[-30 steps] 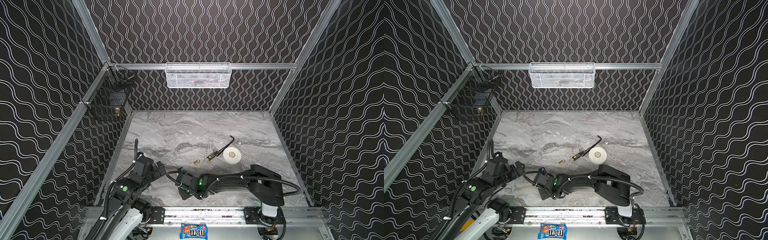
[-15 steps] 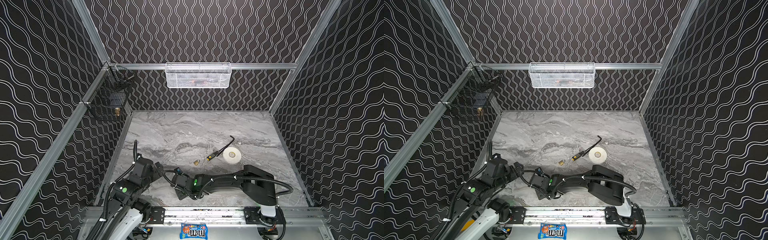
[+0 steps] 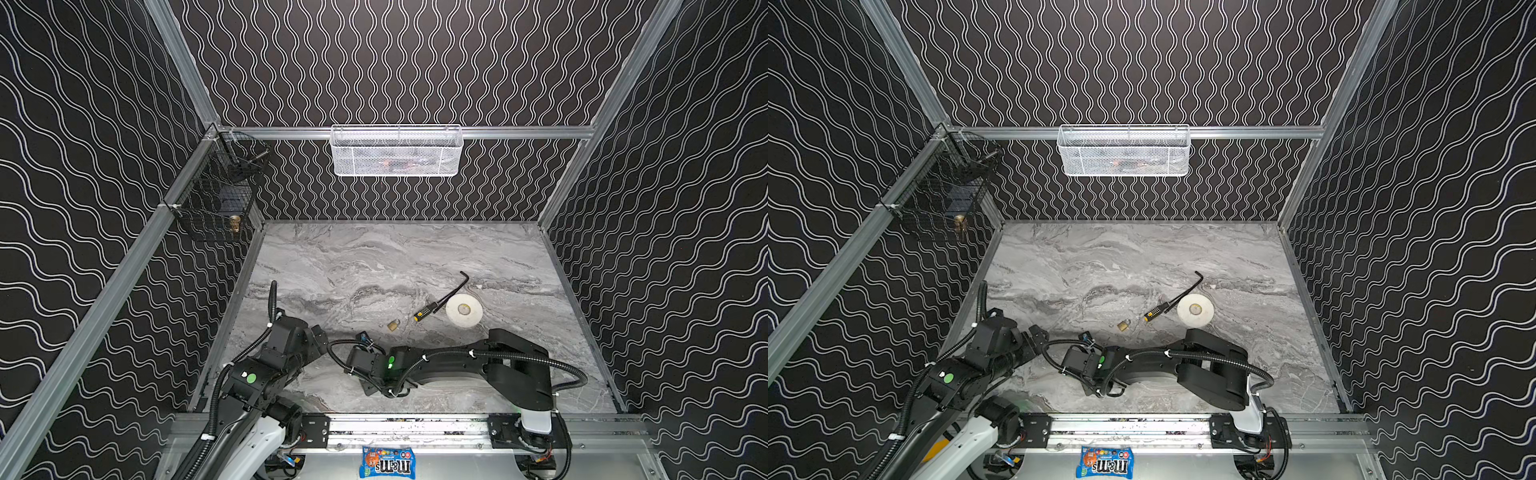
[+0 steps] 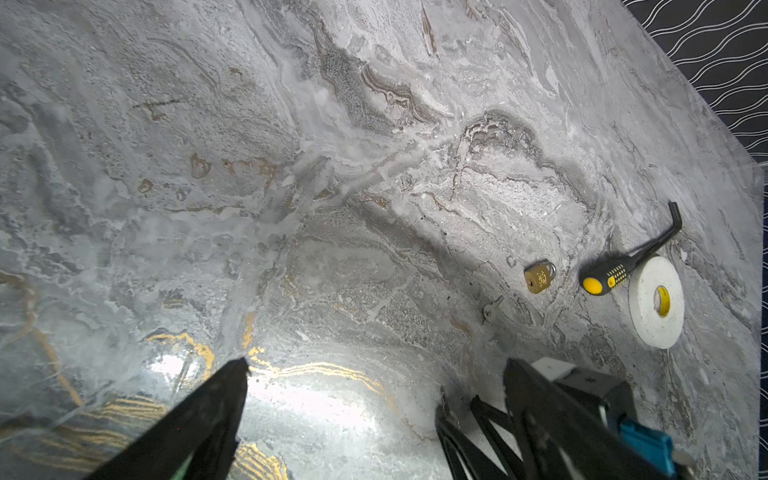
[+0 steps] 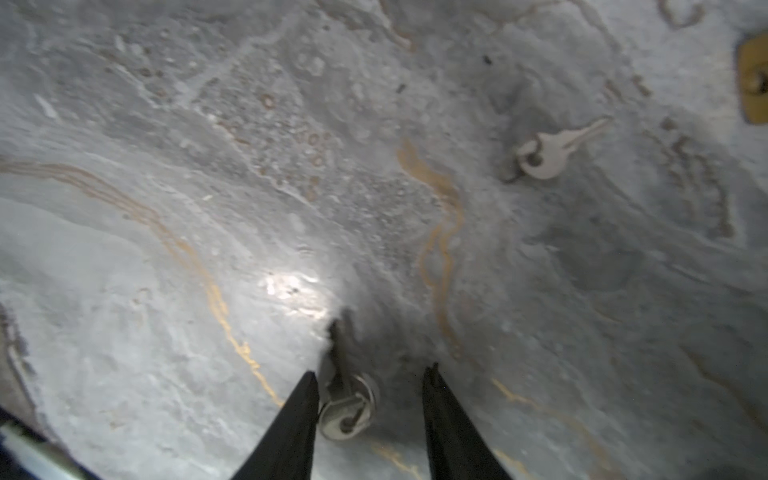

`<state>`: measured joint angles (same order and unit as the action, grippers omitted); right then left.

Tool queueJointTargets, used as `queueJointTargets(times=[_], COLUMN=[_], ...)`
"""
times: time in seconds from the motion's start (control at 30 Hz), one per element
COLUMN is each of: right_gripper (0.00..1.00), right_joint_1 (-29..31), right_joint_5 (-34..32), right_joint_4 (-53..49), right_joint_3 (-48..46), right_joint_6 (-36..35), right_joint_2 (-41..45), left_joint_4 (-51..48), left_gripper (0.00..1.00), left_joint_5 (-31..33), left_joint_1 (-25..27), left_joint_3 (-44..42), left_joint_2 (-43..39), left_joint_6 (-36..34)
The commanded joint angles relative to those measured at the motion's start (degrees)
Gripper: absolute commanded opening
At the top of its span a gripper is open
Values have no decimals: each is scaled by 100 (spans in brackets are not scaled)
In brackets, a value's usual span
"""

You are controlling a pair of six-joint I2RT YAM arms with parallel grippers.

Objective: Unlock with the key
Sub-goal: 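Lower the open right gripper over the nearer silver key's ring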

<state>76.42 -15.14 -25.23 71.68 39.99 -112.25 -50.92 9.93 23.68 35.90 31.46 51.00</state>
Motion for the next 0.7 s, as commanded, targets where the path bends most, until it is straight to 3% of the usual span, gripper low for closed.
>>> queueJointTargets(times=[0.0,0.27,0.5,0.67], right_gripper=[44,48,43,39], right_joint_1=[-35,-83,-291,-301], right_joint_5=[-117,246,520,489], right_joint_4=[-522,-596,-735,-819], right_joint_3=[-2,74,88,252], right_joint_6=[-152,26,192,194], right_joint_2=[48,488,474,232], left_joint_4=[147,133,685,848], left_gripper=[99,99,99,99], left_joint_5=[-61,-151,-864,-993], left_joint_1=[-2,5,7,-2], left_joint_3=[-30,14,-183,-226], left_joint_2=[-8,7,200,425], left_joint_6=[132,101,58,-198])
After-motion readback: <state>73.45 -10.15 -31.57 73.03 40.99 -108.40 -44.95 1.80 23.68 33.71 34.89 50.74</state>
